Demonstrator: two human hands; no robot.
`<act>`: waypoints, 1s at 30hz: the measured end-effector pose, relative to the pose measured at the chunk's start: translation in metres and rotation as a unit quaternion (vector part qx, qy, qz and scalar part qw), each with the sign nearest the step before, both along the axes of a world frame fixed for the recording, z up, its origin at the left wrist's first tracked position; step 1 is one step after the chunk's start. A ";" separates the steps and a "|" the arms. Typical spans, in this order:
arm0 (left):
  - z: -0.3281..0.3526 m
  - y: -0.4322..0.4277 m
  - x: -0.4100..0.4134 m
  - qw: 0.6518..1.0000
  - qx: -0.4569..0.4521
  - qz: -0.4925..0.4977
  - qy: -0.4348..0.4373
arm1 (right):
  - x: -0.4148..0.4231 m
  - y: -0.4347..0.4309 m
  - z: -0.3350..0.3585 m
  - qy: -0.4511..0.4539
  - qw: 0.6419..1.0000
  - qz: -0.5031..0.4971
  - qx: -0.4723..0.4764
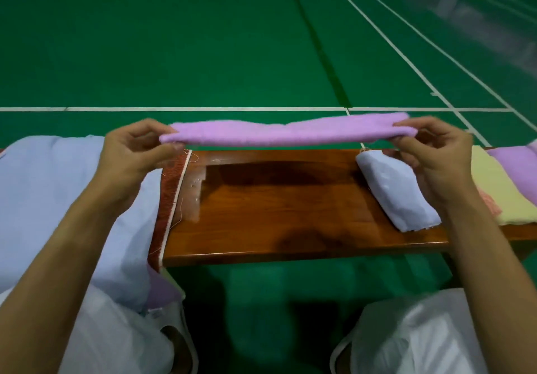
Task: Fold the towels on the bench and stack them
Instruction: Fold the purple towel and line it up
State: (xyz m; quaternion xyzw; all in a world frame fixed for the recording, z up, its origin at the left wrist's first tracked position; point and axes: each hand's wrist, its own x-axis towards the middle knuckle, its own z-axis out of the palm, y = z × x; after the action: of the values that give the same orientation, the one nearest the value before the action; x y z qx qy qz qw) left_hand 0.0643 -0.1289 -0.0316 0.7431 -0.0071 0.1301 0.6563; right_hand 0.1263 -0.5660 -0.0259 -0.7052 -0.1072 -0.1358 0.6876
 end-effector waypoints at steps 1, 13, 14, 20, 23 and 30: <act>-0.003 0.005 -0.004 0.999 0.042 -0.016 0.016 | -0.002 -0.006 -0.005 0.027 0.999 0.019 -0.037; -0.016 0.003 -0.017 0.897 0.322 -0.138 0.271 | -0.016 0.005 -0.024 0.136 0.786 -0.050 -0.600; -0.021 -0.003 -0.013 0.915 0.327 -0.071 0.224 | -0.014 0.014 -0.027 0.108 0.790 -0.088 -0.597; -0.074 -0.069 0.008 0.909 0.417 -0.007 -0.012 | -0.018 0.101 -0.071 0.066 0.836 -0.010 -0.545; -0.098 -0.101 0.012 0.867 0.494 -0.070 0.008 | -0.023 0.132 -0.097 0.043 0.790 0.064 -0.609; -0.122 -0.102 0.007 0.806 0.583 -0.051 0.087 | -0.016 0.115 -0.119 0.031 0.748 0.072 -0.659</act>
State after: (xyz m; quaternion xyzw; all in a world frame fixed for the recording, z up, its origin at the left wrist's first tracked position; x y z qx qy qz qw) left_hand 0.0715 -0.2305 -0.1540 0.9927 -0.0621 0.0021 0.1034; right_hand 0.1100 -0.4509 -0.1450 -0.9771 -0.1993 0.0404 0.0622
